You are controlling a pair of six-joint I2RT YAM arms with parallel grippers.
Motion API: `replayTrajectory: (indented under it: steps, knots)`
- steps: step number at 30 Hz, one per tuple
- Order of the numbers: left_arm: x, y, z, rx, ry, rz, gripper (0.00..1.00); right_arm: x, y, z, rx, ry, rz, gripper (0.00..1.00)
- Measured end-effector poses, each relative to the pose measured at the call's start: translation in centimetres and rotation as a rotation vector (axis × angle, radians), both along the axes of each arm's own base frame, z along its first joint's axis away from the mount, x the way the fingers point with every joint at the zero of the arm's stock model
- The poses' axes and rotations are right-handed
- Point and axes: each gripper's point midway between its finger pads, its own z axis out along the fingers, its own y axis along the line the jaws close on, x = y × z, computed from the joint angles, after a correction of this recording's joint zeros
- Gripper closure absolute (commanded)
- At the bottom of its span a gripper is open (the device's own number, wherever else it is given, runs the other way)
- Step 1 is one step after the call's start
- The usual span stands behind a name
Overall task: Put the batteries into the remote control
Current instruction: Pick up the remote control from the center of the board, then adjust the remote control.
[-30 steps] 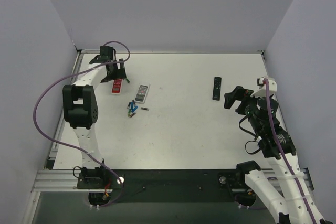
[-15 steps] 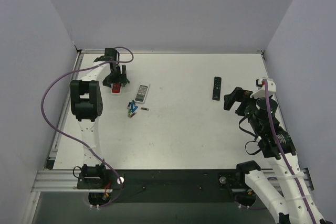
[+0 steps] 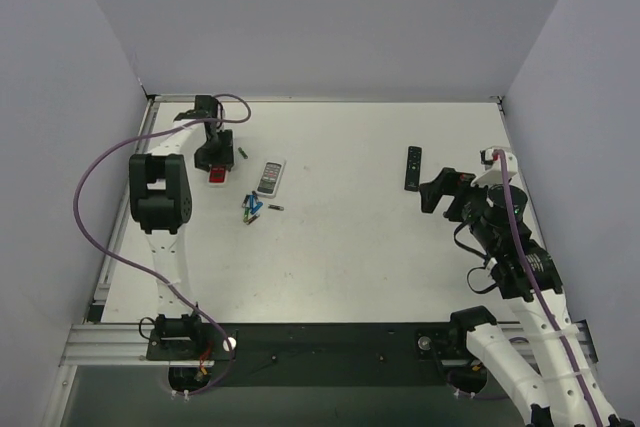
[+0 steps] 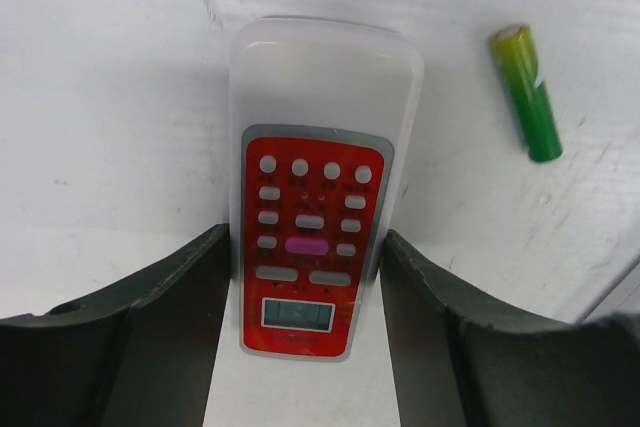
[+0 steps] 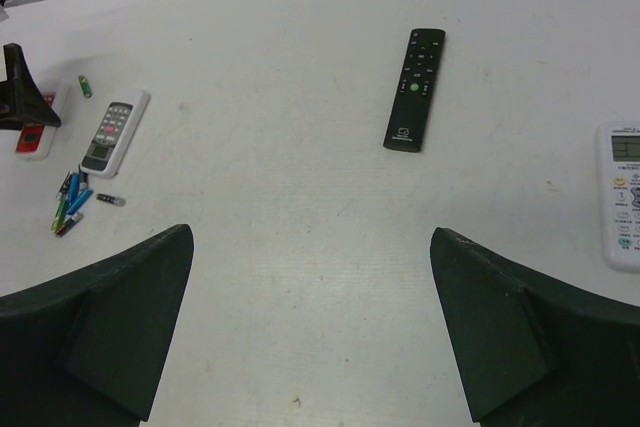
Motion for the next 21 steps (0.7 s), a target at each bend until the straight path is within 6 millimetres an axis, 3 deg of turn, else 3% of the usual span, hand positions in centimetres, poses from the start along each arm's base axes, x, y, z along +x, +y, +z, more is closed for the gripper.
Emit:
replayTrajectory:
  steps: [5,10,14,16,21]
  knots:
    - [-3.0,-0.1,1.0,-0.028,0.026,-0.006,0.61,0.3,1.7,-1.0,0.010,0.044,0.088,0.00]
    - [-5.5,-3.0,6.4,-0.179,-0.069,-0.051,0.62,0.5,4.0,-2.3,0.040,0.104,0.206,0.00]
    - [-6.7,-8.6,13.4,-0.352,-0.239,-0.177,0.62,0.2,6.0,-1.6,0.086,0.087,0.319,0.00]
    - [-7.8,-11.9,15.9,-0.431,-0.297,-0.261,0.62,0.1,6.9,-0.8,0.113,0.062,0.365,0.00]
    - [-13.2,-21.6,19.3,-0.657,-0.325,-0.500,0.64,0.0,9.3,1.3,0.188,-0.003,0.481,0.00]
